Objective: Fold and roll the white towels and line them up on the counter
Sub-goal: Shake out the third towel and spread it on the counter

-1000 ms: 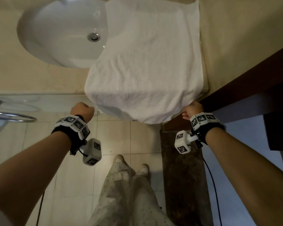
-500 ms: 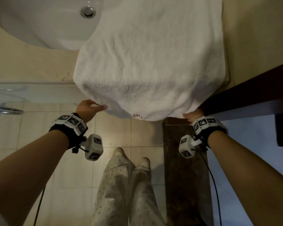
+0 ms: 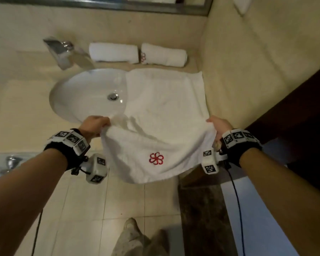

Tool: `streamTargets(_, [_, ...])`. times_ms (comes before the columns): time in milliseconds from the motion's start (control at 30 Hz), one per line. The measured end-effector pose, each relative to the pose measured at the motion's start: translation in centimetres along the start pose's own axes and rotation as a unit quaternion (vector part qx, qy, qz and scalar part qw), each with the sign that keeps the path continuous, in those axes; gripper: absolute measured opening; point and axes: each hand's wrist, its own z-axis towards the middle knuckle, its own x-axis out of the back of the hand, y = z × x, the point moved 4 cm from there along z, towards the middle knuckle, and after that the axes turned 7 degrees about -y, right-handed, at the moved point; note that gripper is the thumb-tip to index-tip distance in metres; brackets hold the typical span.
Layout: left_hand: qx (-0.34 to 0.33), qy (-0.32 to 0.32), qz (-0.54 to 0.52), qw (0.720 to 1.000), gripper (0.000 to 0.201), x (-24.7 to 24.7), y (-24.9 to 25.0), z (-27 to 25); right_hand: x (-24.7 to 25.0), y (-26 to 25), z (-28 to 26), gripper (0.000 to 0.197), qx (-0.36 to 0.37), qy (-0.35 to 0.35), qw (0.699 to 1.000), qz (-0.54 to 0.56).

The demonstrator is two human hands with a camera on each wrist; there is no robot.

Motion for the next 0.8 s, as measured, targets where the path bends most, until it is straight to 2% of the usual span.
streamTargets(67, [-0.063, 0.029, -0.053, 0.996, 0.018, 0.7, 2.7, 0.8, 1.5, -3.5, -1.2, 0.05, 0.06, 0.06, 0.995, 0.049])
streamTargets(133, [-0.075, 0.008, -0.05, 0.996, 0.019, -0.3, 3.7, 1.8, 1.8, -4.8, -1.7, 0.047, 0.082, 0.088, 0.993, 0.019])
streamTargets(233, [-0.038, -0.019, 0.055, 0.998, 0.047, -2.9, 2.0, 3.1, 0.2, -2.8, -0.7, 0.046, 0.05, 0.061, 0.995, -0.06])
streamTargets(300, [-0.012, -0.049, 0.119, 0.992, 0.055, -4.3, -0.4, 3.5, -1.3, -0.8, -0.1, 0.052, -0.004, 0.033, 0.992, -0.121])
streamTargets(367, [-0.009, -0.073, 0.228, 0.971, 0.058, -4.7, -2.7, 4.0, -2.9, 1.0, 0.4, 0.06, -0.049, 0.012, 0.984, -0.17])
streamTargets(467, [-0.047, -0.06, 0.37, 0.926, 0.061, -4.6, -4.2, 4.7, -3.6, 2.4, 1.2, 0.064, -0.071, 0.039, 0.976, -0.204])
streamTargets(567, [-0.084, -0.04, 0.415, 0.905, 0.052, -4.4, -4.4, 5.3, -4.6, 3.5, 2.0, 0.062, -0.06, 0.065, 0.964, -0.251])
streamTargets(667, [-0.118, -0.03, 0.463, 0.878, 0.036, -4.0, -4.2, 5.8, -5.1, 5.7, 4.2, 0.056, -0.065, 0.089, 0.934, -0.339])
streamTargets(800, [-0.142, -0.038, 0.52, 0.842, 0.023, -3.4, -3.1, 6.0, -4.7, 3.9, 3.1, 0.043, -0.099, 0.064, 0.949, -0.293])
